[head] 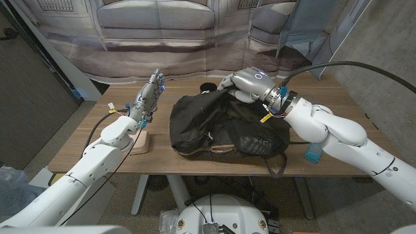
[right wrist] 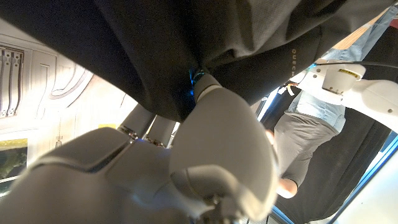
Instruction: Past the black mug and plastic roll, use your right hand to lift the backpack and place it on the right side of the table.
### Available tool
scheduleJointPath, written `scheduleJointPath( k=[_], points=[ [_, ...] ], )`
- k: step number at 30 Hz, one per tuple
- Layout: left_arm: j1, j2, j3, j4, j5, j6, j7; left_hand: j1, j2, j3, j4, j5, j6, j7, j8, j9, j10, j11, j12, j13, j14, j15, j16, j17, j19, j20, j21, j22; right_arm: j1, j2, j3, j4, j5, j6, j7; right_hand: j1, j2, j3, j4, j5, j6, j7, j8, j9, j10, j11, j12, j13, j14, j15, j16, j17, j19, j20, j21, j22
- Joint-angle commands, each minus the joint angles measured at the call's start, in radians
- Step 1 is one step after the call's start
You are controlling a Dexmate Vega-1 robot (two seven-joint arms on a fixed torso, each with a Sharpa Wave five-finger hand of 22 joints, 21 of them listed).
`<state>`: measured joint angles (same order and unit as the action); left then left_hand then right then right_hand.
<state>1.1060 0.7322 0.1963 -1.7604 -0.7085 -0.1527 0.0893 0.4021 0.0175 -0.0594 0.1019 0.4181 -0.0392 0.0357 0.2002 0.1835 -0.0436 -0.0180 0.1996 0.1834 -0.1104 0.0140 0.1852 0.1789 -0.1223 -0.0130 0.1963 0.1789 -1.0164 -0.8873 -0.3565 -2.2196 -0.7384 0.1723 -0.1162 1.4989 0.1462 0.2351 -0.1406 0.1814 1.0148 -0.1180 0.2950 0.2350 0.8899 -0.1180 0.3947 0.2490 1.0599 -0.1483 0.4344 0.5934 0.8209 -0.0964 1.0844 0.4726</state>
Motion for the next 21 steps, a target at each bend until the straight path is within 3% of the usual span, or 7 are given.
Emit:
scheduleJointPath(
  k=[1, 21],
  points=[
    [0.007, 0.003, -0.007, 0.000, -0.004, -0.008, -0.004, 0.001, 0.007, -0.006, 0.005, 0.007, -0.002, 0.004, -0.004, 0.003, -0.006, 0.002, 0.000, 0.002, -0.006, 0.001, 0.002, 0.004, -0.004, 0.000, 0.004, 0.002, 0.017, 0.012, 0.013, -0.009, 0.020, -0.024, 0.014, -0.004, 0.004, 0.007, 0.002, 0.007, 0.009, -0.002, -0.003, 0.003, 0.011, -0.001, -0.006, 0.004, 0.043, -0.075, 0.003, 0.004, 0.006, -0.136, 0.005, 0.000],
    [0.019, 0.018, -0.031, -0.028, 0.007, -0.012, 0.007, 0.002, 0.009, -0.011, 0.005, 0.007, -0.002, 0.005, -0.004, 0.003, -0.006, 0.002, 0.001, 0.002, -0.006, 0.001, 0.002, 0.004, -0.005, 0.001, 0.004, 0.002, 0.076, 0.034, 0.039, 0.007, 0.116, -0.078, 0.049, -0.010, 0.003, 0.014, 0.001, 0.007, 0.013, 0.000, -0.008, 0.004, 0.013, 0.000, -0.013, 0.008, 0.048, -0.075, 0.002, 0.013, 0.008, -0.136, 0.011, -0.008]
  ],
)
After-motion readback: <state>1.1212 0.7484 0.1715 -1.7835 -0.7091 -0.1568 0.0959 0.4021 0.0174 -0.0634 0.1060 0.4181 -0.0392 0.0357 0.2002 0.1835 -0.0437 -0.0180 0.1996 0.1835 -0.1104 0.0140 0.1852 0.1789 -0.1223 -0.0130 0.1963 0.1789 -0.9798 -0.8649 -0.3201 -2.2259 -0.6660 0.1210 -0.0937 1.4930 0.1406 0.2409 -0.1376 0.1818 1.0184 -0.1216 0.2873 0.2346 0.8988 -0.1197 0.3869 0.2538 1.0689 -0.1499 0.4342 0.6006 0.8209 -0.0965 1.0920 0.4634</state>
